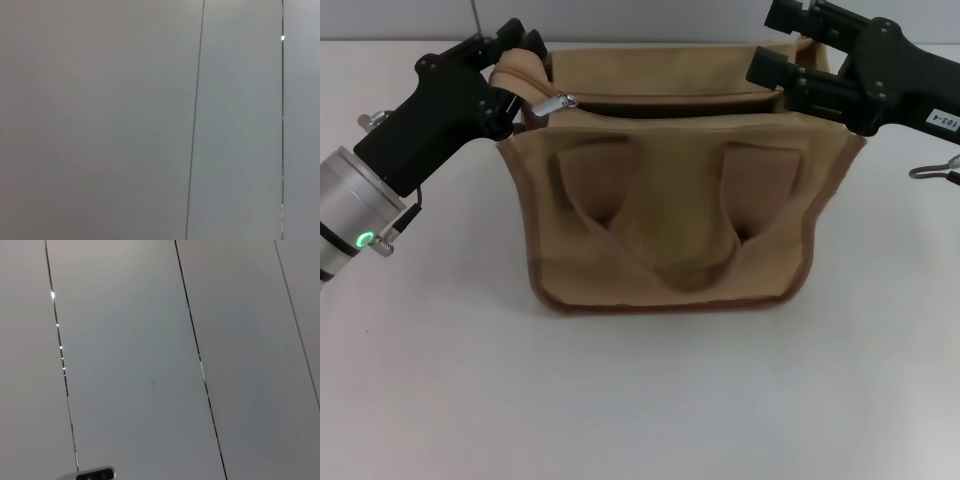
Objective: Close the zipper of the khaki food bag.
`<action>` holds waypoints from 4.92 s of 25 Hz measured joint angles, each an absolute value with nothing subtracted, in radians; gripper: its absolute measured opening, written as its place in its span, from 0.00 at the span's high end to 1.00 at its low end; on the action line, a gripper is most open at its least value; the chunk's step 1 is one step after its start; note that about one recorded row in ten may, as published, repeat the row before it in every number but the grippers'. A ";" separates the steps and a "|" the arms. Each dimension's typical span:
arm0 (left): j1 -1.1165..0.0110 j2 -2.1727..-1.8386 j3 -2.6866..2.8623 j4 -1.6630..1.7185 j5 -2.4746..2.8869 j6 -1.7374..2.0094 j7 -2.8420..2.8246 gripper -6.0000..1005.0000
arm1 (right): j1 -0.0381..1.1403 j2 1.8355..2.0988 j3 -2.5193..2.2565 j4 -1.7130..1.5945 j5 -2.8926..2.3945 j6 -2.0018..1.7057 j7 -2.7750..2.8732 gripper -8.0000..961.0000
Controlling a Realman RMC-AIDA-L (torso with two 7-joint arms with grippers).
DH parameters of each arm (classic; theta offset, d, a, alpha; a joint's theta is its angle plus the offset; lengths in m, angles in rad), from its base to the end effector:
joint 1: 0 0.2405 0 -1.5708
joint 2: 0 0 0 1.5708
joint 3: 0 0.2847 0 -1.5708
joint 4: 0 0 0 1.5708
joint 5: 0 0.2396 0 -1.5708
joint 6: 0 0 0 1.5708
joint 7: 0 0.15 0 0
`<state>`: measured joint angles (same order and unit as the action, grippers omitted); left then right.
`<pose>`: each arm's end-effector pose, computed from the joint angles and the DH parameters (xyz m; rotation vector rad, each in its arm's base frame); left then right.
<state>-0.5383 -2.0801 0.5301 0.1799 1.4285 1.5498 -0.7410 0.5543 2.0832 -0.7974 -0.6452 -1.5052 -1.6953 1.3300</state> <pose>-0.2991 0.3657 -0.0300 -2.0737 -0.3865 -1.1980 0.2265 0.3806 0.0103 -2.5561 0.3588 1.3168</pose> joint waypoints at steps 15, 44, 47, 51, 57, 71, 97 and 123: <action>-0.533 -2.080 0.532 0.100 1.364 1.595 -0.640 0.90 | 0.591 2.085 -0.894 -0.721 -1.511 -1.666 1.467 0.19; -0.563 -2.080 0.528 0.066 1.367 1.671 -0.618 0.99 | 0.663 2.088 -1.292 -0.836 -1.484 -1.334 1.519 0.19; -0.563 -2.080 0.526 0.066 1.365 1.670 -0.618 0.99 | 0.660 2.089 -1.345 -0.858 -1.484 -1.296 1.519 0.19; -0.568 -2.080 0.525 0.067 1.363 1.667 -0.618 0.99 | 0.656 2.089 -1.412 -0.889 -1.481 -1.266 1.499 0.19; -0.580 -2.080 0.525 0.066 1.362 1.666 -0.618 0.99 | 0.655 2.090 -1.427 -0.899 -1.476 -1.222 1.493 0.19; -0.588 -2.080 0.525 0.066 1.360 1.666 -0.613 0.99 | 0.638 2.091 -1.455 -0.873 -1.368 -1.185 1.439 0.19; -0.591 -2.080 0.499 0.062 1.361 1.671 -0.606 0.99 | 0.639 2.092 -1.562 -0.858 -1.291 -1.066 1.416 0.19; -0.592 -2.080 0.486 0.055 1.361 1.676 -0.606 0.99 | 0.557 2.092 -1.504 -0.921 -1.266 -1.084 1.399 0.19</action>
<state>-0.5920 -2.0801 0.4863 0.0550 1.3606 1.6764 -0.6059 0.5574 2.0916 -1.5038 -0.9215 -1.2656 -1.0843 1.3989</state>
